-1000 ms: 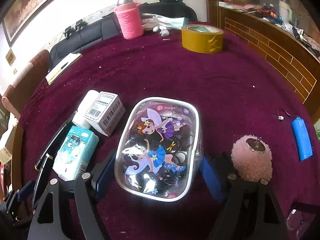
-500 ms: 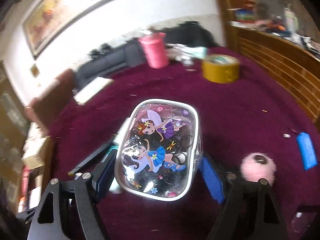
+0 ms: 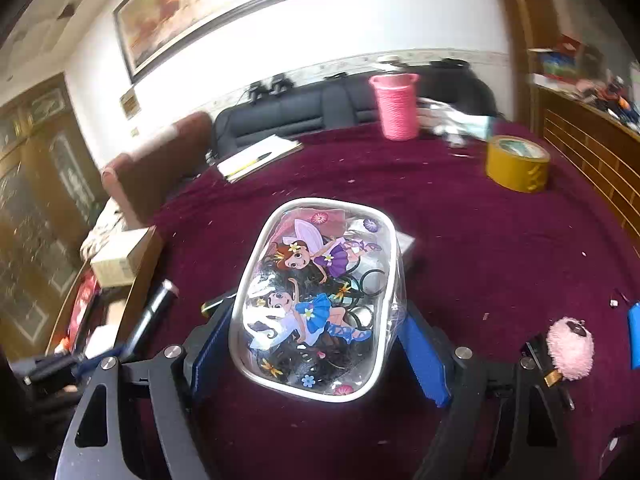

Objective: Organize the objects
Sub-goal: 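Grasp the clear cartoon pouch with the right gripper while the left grasps a black marker, then carry the clear cartoon pouch and black marker over the cardboard tray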

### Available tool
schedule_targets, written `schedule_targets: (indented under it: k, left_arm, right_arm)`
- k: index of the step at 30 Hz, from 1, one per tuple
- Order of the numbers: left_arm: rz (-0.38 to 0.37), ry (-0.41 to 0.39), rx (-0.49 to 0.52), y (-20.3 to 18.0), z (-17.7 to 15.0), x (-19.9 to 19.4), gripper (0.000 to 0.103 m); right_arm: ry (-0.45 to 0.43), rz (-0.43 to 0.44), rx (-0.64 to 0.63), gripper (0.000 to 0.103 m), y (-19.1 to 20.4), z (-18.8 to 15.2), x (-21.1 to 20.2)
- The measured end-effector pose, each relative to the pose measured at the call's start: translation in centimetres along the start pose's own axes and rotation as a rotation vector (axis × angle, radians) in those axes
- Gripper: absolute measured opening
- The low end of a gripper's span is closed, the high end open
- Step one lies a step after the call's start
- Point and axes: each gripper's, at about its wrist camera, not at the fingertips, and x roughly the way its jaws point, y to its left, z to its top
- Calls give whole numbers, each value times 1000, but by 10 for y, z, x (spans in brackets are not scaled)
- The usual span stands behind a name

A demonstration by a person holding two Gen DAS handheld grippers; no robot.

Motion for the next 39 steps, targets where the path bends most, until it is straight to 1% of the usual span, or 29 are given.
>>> schedule_targets:
  k: [8, 11, 15, 18, 21, 24, 26, 29, 31, 34, 39]
  left_arm:
    - [11, -57, -59, 26, -3, -27, 15]
    - [20, -74, -82, 38, -5, -38, 15]
    - [37, -98, -124, 59, -11, -53, 15]
    - [53, -118, -167, 79, -15, -64, 15]
    - [78, -139, -207, 101, -18, -76, 15]
    - [107, -149, -245, 122, -25, -84, 15]
    - [128, -156, -276, 137, -30, -89, 15]
    - [153, -160, -307, 154, -37, -94, 15]
    - [170, -163, -327, 164, -41, -96, 15]
    - [195, -154, -350, 178, -48, -96, 15]
    - [212, -148, -365, 189, -54, -94, 15]
  right_arm:
    - [9, 73, -112, 84, 28, -8, 5]
    - [23, 80, -127, 84, 38, -10, 6]
    - [53, 142, -118, 84, 54, -10, 6]
    - [74, 174, -149, 84, 79, -11, 7]
    - [80, 234, -192, 84, 108, -10, 7]
    - [96, 271, -226, 84, 136, -6, 10]
    - [121, 313, -235, 85, 153, -3, 15]
    - [159, 350, -250, 85, 177, 1, 27]
    - [182, 345, -281, 85, 191, 0, 36]
    - [181, 295, -342, 85, 216, -3, 49]
    - [243, 277, -364, 84, 236, -8, 76]
